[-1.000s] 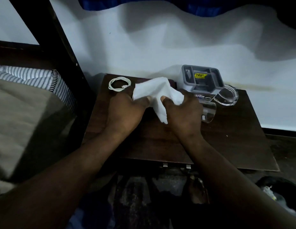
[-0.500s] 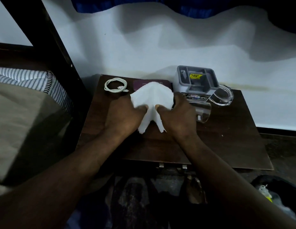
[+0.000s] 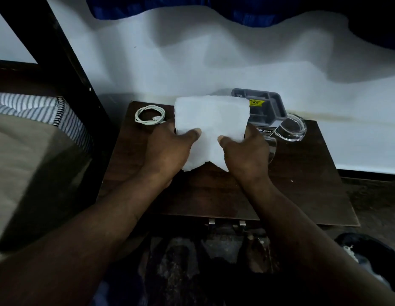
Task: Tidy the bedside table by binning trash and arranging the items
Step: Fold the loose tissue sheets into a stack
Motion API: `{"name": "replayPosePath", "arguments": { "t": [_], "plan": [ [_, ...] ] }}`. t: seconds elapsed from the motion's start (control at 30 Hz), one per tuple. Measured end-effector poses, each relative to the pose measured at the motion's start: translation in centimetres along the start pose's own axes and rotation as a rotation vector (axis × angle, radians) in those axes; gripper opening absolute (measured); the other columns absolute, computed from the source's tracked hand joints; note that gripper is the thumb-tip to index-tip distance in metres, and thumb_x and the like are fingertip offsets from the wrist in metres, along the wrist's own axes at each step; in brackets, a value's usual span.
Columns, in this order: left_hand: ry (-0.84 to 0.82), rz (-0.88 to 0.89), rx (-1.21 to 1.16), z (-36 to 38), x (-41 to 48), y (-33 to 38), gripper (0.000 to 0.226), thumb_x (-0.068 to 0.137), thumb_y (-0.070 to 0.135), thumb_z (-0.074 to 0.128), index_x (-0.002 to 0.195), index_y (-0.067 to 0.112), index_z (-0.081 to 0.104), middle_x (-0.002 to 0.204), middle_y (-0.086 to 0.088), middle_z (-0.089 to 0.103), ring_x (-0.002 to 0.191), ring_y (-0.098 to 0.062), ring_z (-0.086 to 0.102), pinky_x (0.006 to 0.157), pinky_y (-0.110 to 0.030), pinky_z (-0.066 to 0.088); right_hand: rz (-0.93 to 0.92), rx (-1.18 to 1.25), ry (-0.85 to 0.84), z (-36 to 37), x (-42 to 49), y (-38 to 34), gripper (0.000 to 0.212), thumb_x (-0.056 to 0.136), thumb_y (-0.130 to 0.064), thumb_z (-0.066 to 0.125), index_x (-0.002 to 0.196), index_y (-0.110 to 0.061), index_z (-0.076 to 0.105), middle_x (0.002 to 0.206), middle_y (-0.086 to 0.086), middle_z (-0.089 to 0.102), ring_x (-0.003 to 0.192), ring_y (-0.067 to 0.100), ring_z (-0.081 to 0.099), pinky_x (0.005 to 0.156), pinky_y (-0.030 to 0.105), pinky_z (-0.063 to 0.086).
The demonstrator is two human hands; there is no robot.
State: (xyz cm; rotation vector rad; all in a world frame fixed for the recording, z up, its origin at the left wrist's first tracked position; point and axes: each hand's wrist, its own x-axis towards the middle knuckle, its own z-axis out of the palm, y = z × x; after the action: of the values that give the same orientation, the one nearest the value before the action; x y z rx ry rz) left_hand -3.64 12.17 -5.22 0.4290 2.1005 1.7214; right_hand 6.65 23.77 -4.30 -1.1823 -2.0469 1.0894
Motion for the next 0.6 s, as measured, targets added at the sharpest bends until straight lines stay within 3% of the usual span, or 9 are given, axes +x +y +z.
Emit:
{"name": "replayPosePath", "arguments": {
  "t": [0.07,0.17,0.27,0.4,0.5,0.6],
  "plan": [
    [-0.002,-0.01,-0.03,0.3,0.1,0.1,0.016,0.085,0.03,0.077,0.101,0.03,0.075,0.092,0.02,0.077,0.083,0.003,0.073,0.067,-0.015,0.055,-0.024,0.031,0.02,-0.2,-0.1,-0.2,0.028,0.086,-0.019,0.077,0.114,-0.015,0.07,0.108,-0.003,0.077,0.098,0.014,0.072,0.089,0.033,0.059],
    [-0.011,-0.018,-0.077,1.0,-0.2,0.5,0.022,0.082,0.026,0.075,0.103,0.029,0.074,0.097,0.013,0.078,0.088,-0.003,0.074,0.08,-0.029,0.06,-0.123,0.033,0.023,-0.4,-0.4,-0.6,0.03,0.086,-0.022,0.077,0.115,-0.016,0.069,0.099,-0.009,0.073,0.087,0.006,0.068,0.071,0.015,0.053],
    [-0.017,-0.015,-0.082,1.7,-0.5,0.9,0.024,0.082,0.023,0.072,0.105,0.024,0.075,0.098,0.009,0.078,0.089,-0.006,0.074,0.087,-0.039,0.062,-0.233,-0.023,-0.009,-0.3,-0.9,-0.7,0.027,0.085,-0.022,0.079,0.109,-0.018,0.067,0.093,-0.013,0.067,0.082,0.009,0.066,0.071,0.027,0.054],
    [0.0,-0.018,-0.212,2.5,-0.6,1.4,0.017,0.089,0.031,0.065,0.094,0.02,0.077,0.097,-0.001,0.079,0.096,-0.02,0.075,0.093,-0.051,0.058,-0.334,-0.059,-0.054,0.0,-1.3,-0.6,0.032,0.081,-0.025,0.08,0.11,-0.019,0.066,0.104,-0.005,0.071,0.087,0.01,0.066,0.076,0.032,0.057],
    [0.023,-0.031,-0.288,2.7,-0.5,1.4,0.028,0.101,0.036,0.059,0.093,0.016,0.076,0.096,0.001,0.079,0.096,-0.014,0.073,0.094,-0.042,0.056,-0.403,-0.09,-0.047,-0.2,-1.4,-0.6,0.03,0.081,-0.024,0.076,0.109,-0.018,0.068,0.104,-0.001,0.07,0.085,0.012,0.066,0.078,0.037,0.057],
    [0.041,-0.081,-0.219,2.9,-0.6,1.4,0.049,0.097,0.061,0.054,0.077,0.022,0.075,0.086,0.008,0.076,0.082,-0.005,0.068,0.084,-0.035,0.053,-0.446,-0.111,-0.047,-0.4,-1.5,-0.4,0.03,0.083,-0.019,0.075,0.111,-0.014,0.068,0.103,0.002,0.07,0.084,0.015,0.066,0.078,0.039,0.058]
  ]
}}
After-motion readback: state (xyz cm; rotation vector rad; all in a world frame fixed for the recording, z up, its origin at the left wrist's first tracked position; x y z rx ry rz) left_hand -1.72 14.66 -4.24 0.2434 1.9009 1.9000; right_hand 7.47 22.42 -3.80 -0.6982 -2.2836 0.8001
